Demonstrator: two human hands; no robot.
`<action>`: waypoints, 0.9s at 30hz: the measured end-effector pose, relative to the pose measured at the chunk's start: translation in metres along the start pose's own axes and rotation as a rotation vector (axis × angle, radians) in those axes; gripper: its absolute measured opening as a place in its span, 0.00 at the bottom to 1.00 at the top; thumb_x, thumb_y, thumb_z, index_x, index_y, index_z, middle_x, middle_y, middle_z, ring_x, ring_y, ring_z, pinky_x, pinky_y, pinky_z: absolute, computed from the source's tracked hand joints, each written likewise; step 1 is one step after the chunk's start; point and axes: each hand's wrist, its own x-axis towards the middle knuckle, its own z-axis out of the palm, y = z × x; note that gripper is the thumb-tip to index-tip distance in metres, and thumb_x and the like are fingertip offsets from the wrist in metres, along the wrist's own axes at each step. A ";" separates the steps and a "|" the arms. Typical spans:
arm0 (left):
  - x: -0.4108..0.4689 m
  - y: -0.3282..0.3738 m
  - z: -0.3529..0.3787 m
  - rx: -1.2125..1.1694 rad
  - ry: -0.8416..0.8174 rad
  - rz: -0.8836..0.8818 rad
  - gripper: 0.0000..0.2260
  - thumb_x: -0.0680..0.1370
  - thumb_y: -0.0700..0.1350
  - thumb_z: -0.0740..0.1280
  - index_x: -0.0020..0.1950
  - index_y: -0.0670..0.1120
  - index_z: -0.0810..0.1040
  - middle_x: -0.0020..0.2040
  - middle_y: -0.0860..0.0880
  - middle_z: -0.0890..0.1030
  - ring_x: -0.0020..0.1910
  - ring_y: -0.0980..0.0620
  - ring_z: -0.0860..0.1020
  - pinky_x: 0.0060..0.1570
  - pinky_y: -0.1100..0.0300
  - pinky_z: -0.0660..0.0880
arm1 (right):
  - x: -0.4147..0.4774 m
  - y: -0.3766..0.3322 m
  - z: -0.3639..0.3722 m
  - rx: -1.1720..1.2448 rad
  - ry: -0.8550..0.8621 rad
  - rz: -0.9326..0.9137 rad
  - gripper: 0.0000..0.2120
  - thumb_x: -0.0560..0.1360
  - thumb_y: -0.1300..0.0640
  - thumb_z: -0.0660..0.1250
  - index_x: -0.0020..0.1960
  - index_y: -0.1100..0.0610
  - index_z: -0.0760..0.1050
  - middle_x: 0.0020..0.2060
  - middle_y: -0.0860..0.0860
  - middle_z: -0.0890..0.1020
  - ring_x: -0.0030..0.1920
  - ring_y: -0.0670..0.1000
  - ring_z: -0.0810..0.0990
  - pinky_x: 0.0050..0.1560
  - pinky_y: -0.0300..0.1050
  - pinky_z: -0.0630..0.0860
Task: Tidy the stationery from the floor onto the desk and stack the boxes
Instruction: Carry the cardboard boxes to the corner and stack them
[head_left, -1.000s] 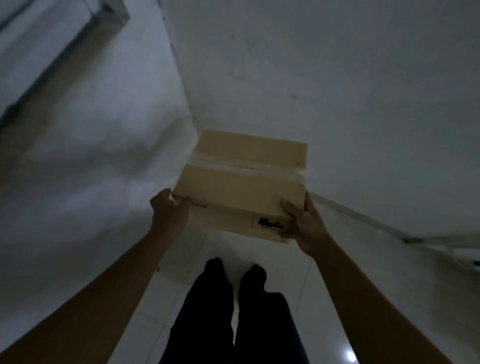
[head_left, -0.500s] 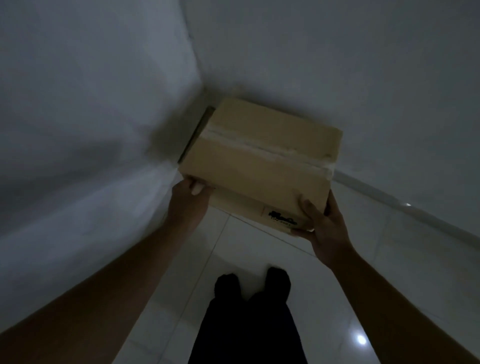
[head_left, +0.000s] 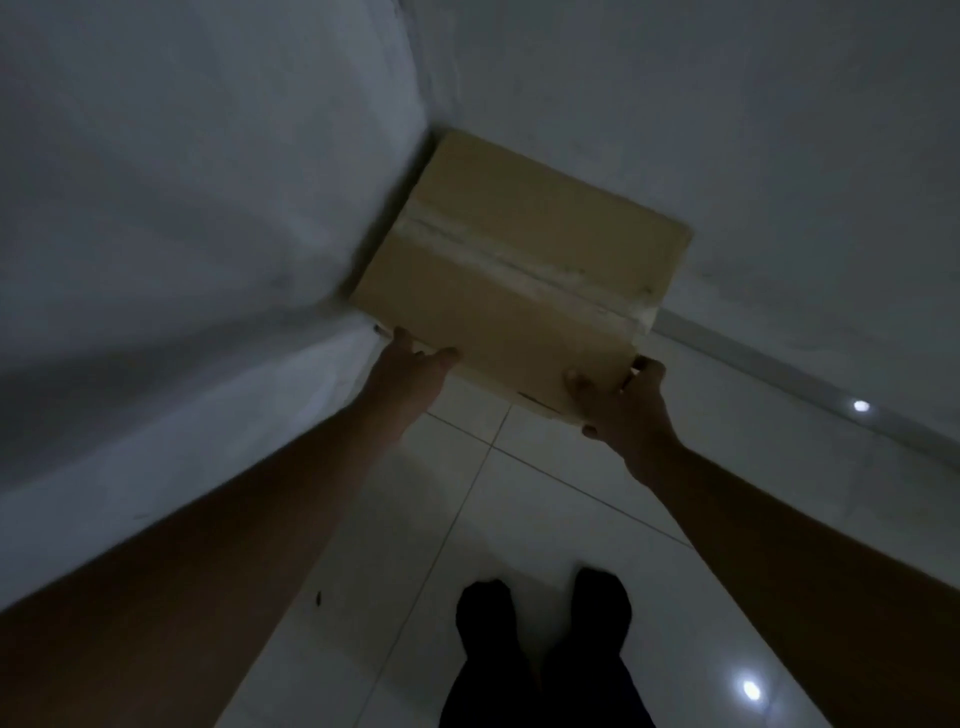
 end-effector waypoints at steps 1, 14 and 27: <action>0.002 -0.001 -0.002 0.019 0.022 -0.004 0.31 0.78 0.51 0.65 0.77 0.46 0.57 0.75 0.47 0.64 0.69 0.44 0.70 0.62 0.57 0.66 | 0.002 -0.002 0.006 -0.031 0.003 -0.022 0.34 0.72 0.52 0.73 0.68 0.56 0.55 0.57 0.51 0.69 0.46 0.51 0.75 0.42 0.51 0.80; -0.049 0.012 -0.005 0.135 -0.072 0.131 0.27 0.78 0.53 0.65 0.74 0.48 0.64 0.74 0.48 0.67 0.71 0.49 0.67 0.63 0.57 0.66 | -0.017 -0.038 -0.037 -0.319 -0.085 0.048 0.35 0.73 0.47 0.70 0.73 0.55 0.59 0.68 0.58 0.70 0.61 0.58 0.76 0.60 0.55 0.76; -0.226 0.083 -0.032 0.312 -0.067 0.426 0.15 0.79 0.49 0.64 0.65 0.49 0.73 0.66 0.49 0.75 0.65 0.52 0.72 0.58 0.59 0.68 | -0.197 -0.114 -0.135 -0.177 0.021 -0.085 0.17 0.75 0.51 0.69 0.60 0.57 0.72 0.49 0.51 0.77 0.46 0.52 0.76 0.49 0.48 0.75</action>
